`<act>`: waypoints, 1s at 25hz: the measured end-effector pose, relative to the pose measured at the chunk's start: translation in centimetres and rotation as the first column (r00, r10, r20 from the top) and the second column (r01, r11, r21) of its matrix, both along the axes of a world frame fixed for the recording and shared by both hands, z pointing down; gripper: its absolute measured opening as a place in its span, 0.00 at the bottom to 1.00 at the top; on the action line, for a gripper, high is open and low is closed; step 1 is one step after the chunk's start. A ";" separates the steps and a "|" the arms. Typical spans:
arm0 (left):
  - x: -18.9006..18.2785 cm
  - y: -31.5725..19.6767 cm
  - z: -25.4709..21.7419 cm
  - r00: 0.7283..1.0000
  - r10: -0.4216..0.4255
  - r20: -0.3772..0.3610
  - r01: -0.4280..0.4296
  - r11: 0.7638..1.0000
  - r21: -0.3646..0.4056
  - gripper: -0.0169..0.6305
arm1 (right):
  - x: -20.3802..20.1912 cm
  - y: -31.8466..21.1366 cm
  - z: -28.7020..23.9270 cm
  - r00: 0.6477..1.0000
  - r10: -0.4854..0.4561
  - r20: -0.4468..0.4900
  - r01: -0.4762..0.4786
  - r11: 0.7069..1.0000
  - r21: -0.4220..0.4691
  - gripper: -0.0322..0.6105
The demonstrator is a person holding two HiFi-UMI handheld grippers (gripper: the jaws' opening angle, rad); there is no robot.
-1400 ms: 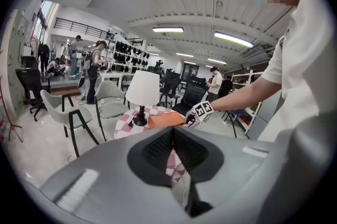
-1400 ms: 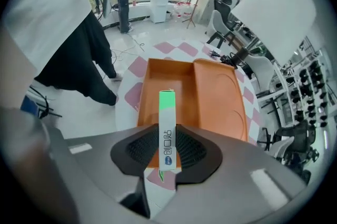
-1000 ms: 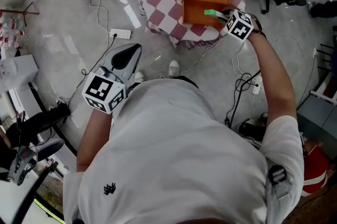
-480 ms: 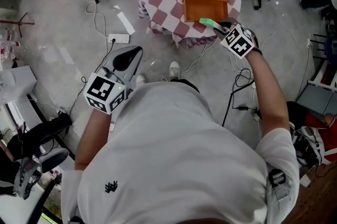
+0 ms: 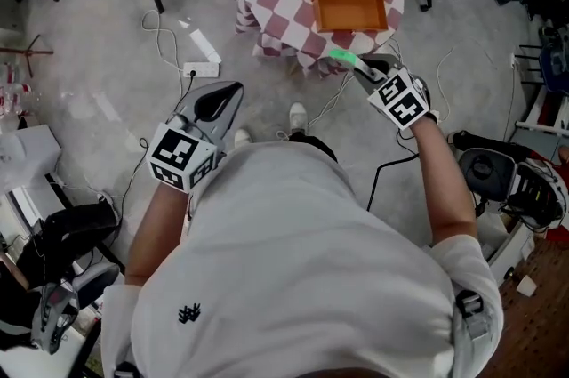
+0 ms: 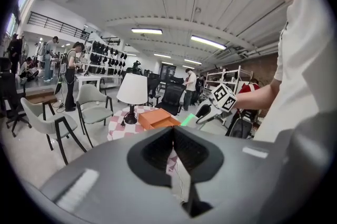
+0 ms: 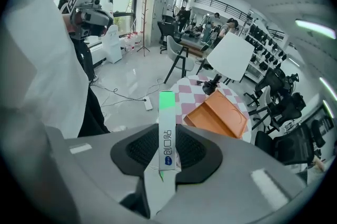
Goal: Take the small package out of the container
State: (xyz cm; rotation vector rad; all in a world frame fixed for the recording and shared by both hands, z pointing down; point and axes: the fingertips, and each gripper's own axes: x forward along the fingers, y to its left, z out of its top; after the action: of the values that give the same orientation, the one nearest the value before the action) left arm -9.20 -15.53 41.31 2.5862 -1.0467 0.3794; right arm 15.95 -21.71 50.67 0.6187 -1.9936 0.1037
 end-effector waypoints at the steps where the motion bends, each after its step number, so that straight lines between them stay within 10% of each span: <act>1: -0.4 0.4 0.1 1.000 0.008 0.001 -0.008 1.000 0.000 0.11 | -0.6 0.8 -0.3 1.000 0.010 0.009 -0.010 1.000 0.001 0.20; 25: -6.1 6.3 2.4 0.998 0.059 -0.023 -0.060 0.998 -0.027 0.11 | -7.1 10.1 -2.2 0.984 0.160 0.077 -0.160 0.987 0.007 0.20</act>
State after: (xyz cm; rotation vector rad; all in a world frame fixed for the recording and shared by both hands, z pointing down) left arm -15.26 -9.27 43.71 2.5952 -0.9522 0.3769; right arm 8.81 -11.61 48.49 0.7936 -2.0166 0.2149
